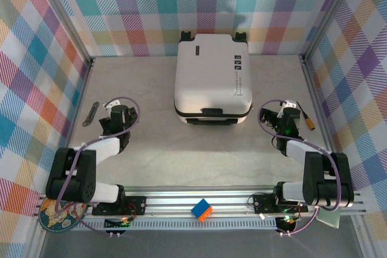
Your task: Pack the luggage
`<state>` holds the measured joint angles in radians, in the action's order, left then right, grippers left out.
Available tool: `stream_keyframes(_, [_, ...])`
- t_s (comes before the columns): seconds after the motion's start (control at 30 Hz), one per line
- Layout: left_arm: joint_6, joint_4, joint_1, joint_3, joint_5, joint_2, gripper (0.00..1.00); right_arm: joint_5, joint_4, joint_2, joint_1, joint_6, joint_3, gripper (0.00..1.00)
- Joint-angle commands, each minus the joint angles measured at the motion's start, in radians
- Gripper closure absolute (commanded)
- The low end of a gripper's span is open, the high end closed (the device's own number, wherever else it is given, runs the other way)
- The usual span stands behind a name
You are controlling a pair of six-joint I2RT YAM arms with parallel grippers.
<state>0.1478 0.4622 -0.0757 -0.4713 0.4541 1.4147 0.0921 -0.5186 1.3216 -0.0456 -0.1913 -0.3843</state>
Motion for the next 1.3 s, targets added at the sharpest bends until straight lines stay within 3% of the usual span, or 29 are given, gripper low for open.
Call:
stream_keyframes(0.0, [-0.075,0.302,-0.001,0.057,-0.074,0.071,0.0,-0.008,-0.199,-0.001,0.01,0.069,0.037,0.01])
stream_keyframes(0.03, [-0.11,0.33,-0.003,0.07,-0.166,0.084,0.0,-0.003,-0.281,0.011,0.01,0.079,0.073,0.01])
stream_keyframes(0.1, [-0.137,0.473,-0.006,0.09,-0.177,0.175,0.0,-0.006,-0.418,0.061,0.013,0.088,0.111,0.01])
stream_keyframes(0.3, [-0.132,0.436,-0.015,0.085,-0.166,0.16,0.0,-0.09,-0.32,0.213,0.032,0.145,-0.023,0.01])
stream_keyframes(1.27, [-0.149,0.434,-0.035,0.08,-0.14,0.163,0.0,-0.096,-0.294,0.21,0.052,0.177,-0.031,0.01])
